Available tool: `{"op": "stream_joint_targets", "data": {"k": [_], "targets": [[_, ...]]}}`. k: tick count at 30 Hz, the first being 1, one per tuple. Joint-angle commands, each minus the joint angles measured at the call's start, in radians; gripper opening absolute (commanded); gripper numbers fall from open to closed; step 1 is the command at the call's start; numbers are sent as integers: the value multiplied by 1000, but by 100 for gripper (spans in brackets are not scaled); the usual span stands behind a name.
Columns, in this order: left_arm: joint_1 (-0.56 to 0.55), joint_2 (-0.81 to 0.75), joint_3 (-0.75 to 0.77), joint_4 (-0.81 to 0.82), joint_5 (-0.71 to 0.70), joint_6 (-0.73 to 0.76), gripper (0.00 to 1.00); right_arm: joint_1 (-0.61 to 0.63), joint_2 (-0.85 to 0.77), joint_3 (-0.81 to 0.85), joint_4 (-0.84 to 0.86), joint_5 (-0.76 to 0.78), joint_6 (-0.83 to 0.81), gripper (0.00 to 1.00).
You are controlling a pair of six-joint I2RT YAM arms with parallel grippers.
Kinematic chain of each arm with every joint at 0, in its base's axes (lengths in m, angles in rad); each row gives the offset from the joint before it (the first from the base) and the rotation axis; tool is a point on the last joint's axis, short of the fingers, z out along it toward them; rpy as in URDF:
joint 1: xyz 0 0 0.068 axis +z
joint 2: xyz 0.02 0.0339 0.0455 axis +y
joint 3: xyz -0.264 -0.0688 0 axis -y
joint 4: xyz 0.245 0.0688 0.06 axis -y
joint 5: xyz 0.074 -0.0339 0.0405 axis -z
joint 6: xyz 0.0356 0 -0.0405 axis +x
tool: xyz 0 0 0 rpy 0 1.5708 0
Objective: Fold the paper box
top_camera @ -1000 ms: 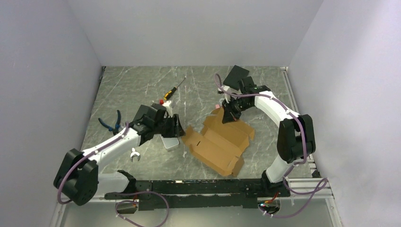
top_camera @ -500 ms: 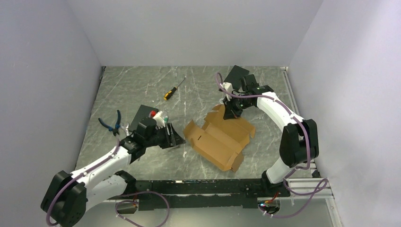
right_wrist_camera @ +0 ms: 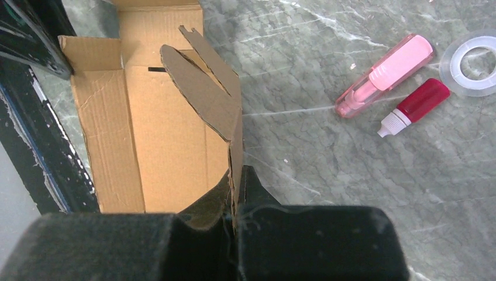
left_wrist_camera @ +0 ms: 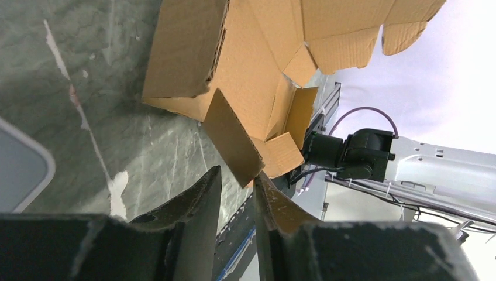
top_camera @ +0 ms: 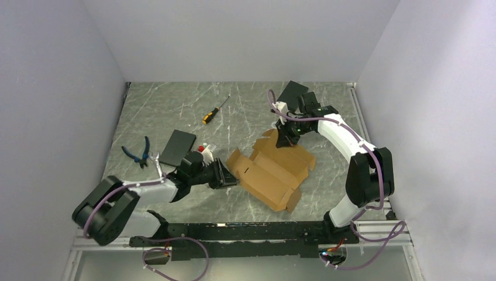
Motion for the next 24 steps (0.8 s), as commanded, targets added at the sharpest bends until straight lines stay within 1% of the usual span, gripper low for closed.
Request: {"op": "stream_joint_targets", "data": {"k": [1,5,9,13,18,24], "targets": [[-39,119,50,192,42,-52,30,1,-34,2,36,-23,14,0],[-49,215,75,255,38,-67,29,1,-38,7,24,-55,14,0],[-49,279,113,259,28,-54,29,-1,-22,18,-10,-111,2,0],[-47,331,158,232,27,-36,29,-7,2,29,-40,-159,-7,0],[-35,379,203,185,23,-6,28,-42,11,48,-75,-219,-16,0],[-14,406,265,100,38,48,27,-58,8,67,-95,-244,-19,0]]}}
